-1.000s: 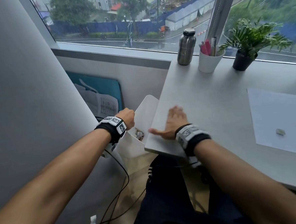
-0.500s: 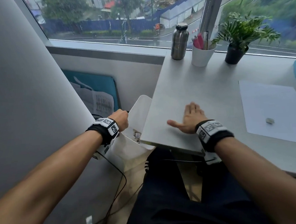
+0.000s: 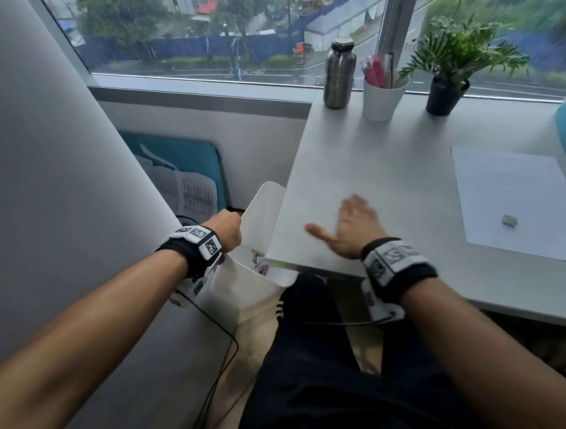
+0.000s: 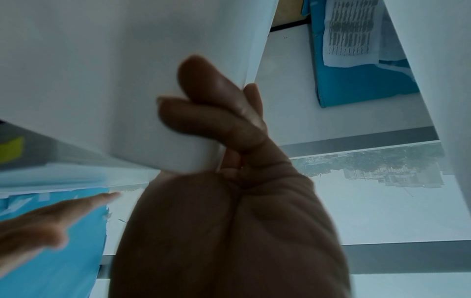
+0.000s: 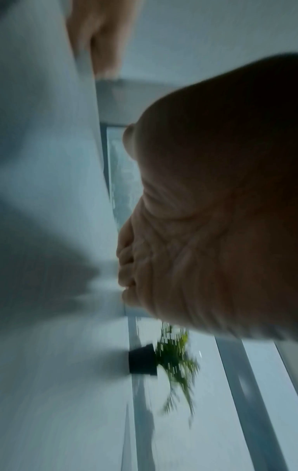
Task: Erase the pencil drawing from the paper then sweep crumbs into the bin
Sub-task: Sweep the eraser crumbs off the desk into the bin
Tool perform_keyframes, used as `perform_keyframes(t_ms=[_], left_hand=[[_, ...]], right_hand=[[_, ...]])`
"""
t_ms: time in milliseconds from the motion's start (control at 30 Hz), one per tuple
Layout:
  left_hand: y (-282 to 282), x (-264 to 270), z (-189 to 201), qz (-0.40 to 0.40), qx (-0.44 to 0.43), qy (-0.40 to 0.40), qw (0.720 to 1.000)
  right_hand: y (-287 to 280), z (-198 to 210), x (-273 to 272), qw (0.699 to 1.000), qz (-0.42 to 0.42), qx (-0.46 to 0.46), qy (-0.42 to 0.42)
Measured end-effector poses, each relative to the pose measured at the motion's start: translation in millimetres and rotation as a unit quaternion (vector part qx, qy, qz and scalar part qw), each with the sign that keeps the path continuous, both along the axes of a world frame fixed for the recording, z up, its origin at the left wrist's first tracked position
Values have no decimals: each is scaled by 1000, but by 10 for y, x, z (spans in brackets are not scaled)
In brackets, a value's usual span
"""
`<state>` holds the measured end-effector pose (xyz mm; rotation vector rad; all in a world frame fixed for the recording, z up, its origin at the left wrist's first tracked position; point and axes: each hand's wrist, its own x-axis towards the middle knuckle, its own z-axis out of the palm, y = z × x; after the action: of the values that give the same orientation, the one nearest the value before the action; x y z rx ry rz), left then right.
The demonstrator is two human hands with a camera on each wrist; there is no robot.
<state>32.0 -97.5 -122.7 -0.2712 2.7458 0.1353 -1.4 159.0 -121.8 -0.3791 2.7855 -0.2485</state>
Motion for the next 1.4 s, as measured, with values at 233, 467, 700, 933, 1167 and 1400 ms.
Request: perform_keyframes(t_ms=[233,467,700,933,1167,1400], left_hand=[[-93,178,-37,-29,-16,-14,999],[-81,294,-23,-21,-17,-51,998],[-72,274,-79,1,-9,-55,998],[-172,48,-59,9,-33,-63,997],[-177,-409,-62,35,-41,-55,997],[-128,-935,-72,-4,-61,-24,998]], right_hand=[[-651,-209,728,990,132,-27,-48],[-930,-131,856,980,185,-73,4],[-763,-158,775,981,192,-23,-11],[-1031,20,468,981,170,-89,-19],[42,110,-923,999,-42,-25,-5],[162,-110,-1506,990,-112,32,-75]])
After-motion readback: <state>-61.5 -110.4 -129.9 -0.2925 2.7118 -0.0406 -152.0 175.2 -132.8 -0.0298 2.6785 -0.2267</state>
